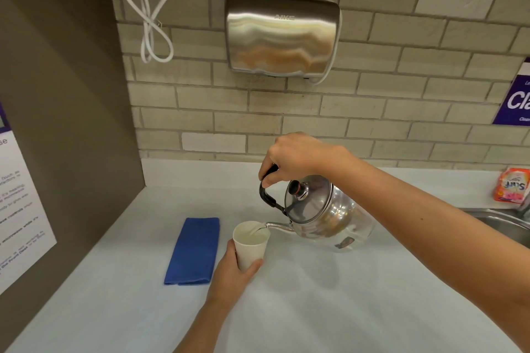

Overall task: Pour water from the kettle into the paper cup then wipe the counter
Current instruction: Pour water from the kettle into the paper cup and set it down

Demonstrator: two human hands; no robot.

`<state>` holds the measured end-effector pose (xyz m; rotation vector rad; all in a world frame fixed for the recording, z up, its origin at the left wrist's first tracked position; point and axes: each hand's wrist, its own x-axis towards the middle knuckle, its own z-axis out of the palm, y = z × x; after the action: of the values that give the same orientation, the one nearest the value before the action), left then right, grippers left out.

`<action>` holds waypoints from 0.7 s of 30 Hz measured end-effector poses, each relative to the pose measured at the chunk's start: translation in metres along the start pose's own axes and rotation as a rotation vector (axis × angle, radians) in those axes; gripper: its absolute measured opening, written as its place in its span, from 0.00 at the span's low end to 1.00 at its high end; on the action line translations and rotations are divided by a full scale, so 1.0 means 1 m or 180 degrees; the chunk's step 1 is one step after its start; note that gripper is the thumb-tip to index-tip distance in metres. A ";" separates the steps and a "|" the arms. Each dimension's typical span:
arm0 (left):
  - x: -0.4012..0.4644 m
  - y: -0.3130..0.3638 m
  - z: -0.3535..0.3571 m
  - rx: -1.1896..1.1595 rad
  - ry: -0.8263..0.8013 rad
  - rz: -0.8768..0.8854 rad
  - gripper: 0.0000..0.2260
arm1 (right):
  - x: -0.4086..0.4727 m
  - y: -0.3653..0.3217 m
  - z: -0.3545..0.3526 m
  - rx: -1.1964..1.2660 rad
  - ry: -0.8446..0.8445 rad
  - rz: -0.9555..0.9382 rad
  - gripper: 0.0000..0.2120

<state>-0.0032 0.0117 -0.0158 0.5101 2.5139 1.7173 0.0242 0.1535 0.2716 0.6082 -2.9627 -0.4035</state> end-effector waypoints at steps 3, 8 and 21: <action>0.000 0.001 0.000 0.0006 0.0000 0.0009 0.34 | 0.000 -0.001 -0.001 0.0008 -0.0005 0.0014 0.11; 0.000 0.002 0.001 -0.0004 0.0000 0.0018 0.33 | -0.001 -0.001 -0.002 0.0002 -0.0032 0.0018 0.12; 0.000 0.001 0.001 0.0014 0.0009 -0.0004 0.34 | -0.002 0.001 -0.002 -0.0035 -0.0002 -0.0039 0.12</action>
<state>-0.0030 0.0126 -0.0154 0.5068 2.5199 1.7138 0.0264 0.1546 0.2735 0.6256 -2.9566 -0.4209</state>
